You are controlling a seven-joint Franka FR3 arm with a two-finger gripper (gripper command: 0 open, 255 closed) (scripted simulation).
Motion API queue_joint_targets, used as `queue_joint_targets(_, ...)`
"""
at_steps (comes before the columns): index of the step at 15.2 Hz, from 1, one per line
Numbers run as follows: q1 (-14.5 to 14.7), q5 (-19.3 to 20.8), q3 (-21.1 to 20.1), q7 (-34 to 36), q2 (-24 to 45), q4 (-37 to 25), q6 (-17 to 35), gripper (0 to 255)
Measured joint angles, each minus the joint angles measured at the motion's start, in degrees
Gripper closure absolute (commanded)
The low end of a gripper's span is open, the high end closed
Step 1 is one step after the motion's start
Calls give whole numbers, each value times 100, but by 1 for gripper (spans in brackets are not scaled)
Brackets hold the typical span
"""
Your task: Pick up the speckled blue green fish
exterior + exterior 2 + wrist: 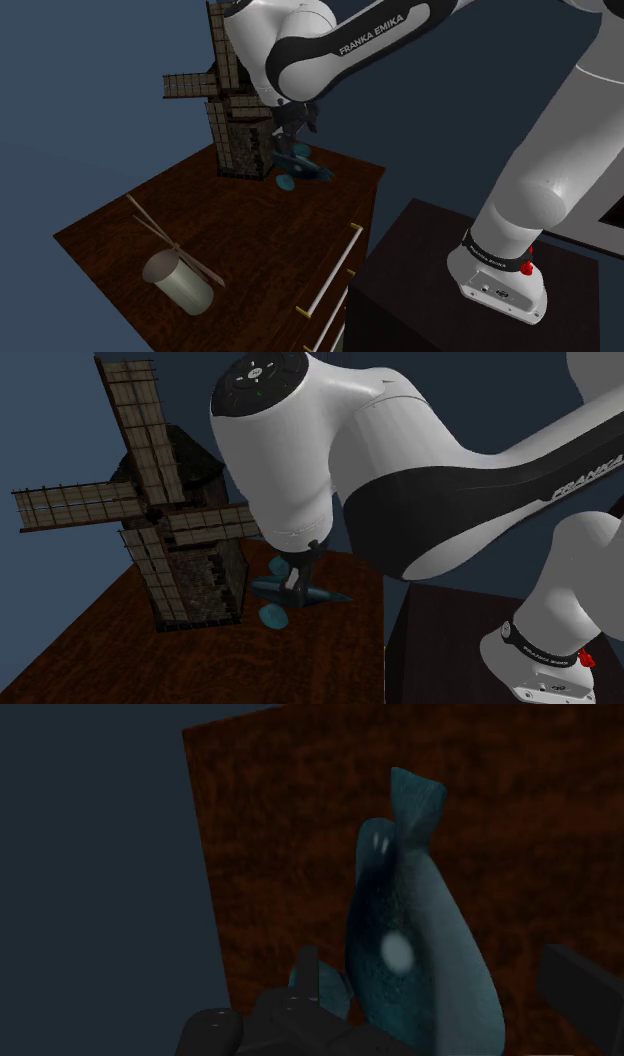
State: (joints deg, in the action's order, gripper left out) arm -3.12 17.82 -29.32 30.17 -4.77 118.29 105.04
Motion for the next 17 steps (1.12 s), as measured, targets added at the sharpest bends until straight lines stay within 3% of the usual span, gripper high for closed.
queue_joint_targets(8,24,348,-72,458,465,149,406,0)
queue_joint_targets(9,27,363,-75,481,488,165,437,255)
queue_joint_targets(17,34,378,-83,507,502,184,473,255)
